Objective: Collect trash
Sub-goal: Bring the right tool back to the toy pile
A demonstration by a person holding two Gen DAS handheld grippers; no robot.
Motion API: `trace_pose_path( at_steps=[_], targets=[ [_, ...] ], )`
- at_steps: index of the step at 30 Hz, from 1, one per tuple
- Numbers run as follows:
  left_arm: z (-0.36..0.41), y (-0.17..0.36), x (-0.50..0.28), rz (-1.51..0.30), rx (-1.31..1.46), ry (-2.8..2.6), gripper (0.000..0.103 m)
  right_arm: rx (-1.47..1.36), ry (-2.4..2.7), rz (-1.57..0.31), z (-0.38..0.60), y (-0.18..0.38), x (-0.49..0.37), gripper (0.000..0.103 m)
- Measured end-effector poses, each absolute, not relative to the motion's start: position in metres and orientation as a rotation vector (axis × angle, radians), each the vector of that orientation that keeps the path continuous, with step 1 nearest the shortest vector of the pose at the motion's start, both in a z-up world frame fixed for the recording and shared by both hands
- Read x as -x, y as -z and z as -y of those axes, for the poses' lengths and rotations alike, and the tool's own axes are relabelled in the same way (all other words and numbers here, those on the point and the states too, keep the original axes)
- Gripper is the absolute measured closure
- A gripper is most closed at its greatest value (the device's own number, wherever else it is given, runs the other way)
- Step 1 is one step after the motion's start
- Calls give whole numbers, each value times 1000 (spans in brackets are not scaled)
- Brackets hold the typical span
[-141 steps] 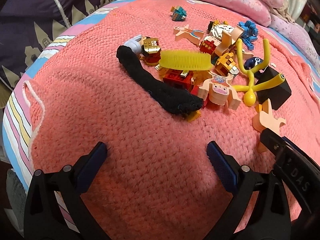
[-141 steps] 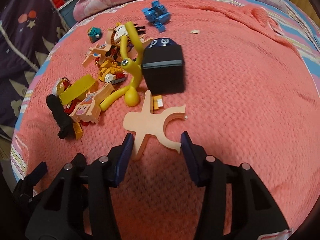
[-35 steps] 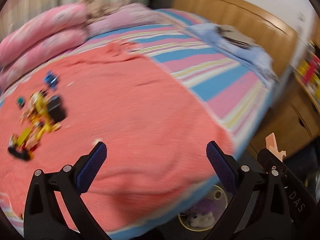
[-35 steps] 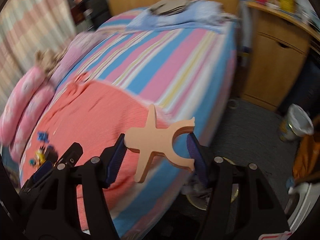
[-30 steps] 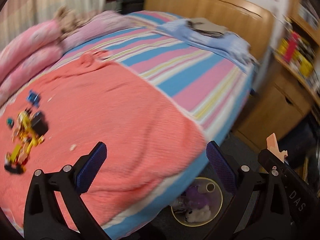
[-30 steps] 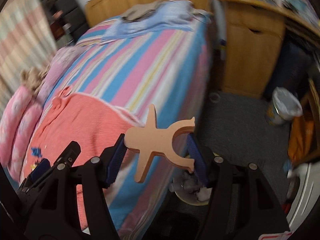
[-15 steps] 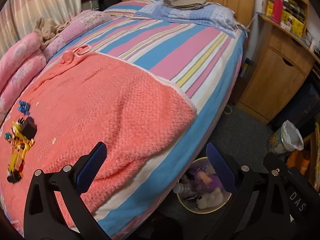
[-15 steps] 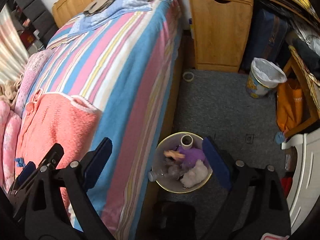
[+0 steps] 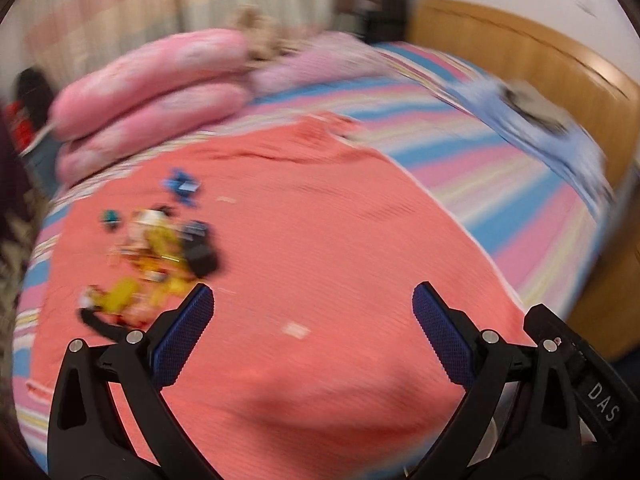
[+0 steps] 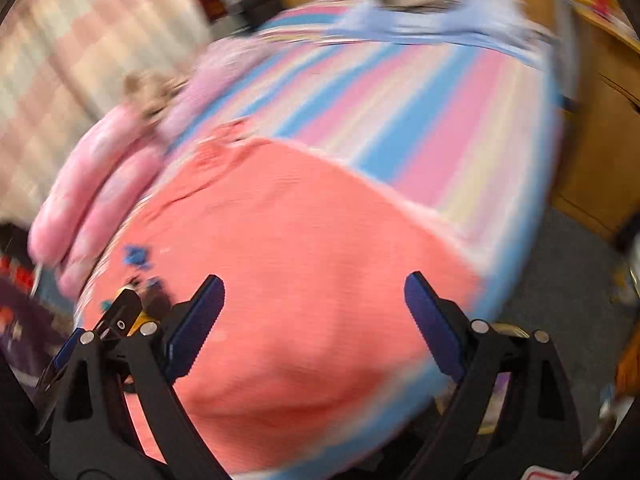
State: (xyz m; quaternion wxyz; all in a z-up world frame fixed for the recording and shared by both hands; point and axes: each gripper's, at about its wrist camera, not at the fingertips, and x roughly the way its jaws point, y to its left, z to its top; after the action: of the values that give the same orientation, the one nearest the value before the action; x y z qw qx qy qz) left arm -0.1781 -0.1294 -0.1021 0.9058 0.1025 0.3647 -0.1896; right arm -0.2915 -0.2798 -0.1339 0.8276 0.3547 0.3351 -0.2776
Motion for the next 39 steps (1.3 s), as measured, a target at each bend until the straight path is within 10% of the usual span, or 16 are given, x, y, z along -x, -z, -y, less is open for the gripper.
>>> trace_pose_path(
  at_steps=[24, 30, 39],
  targets=[
    [-54, 163, 24, -875, -11, -200, 6, -413, 85, -981, 137, 173, 29, 15],
    [-76, 189, 25, -935, -14, -245, 6, -409, -9, -1055, 107, 208, 20, 49],
    [-75, 200, 20, -945, 1, -235, 6, -428, -45, -1023, 104, 218, 14, 68]
  ],
)
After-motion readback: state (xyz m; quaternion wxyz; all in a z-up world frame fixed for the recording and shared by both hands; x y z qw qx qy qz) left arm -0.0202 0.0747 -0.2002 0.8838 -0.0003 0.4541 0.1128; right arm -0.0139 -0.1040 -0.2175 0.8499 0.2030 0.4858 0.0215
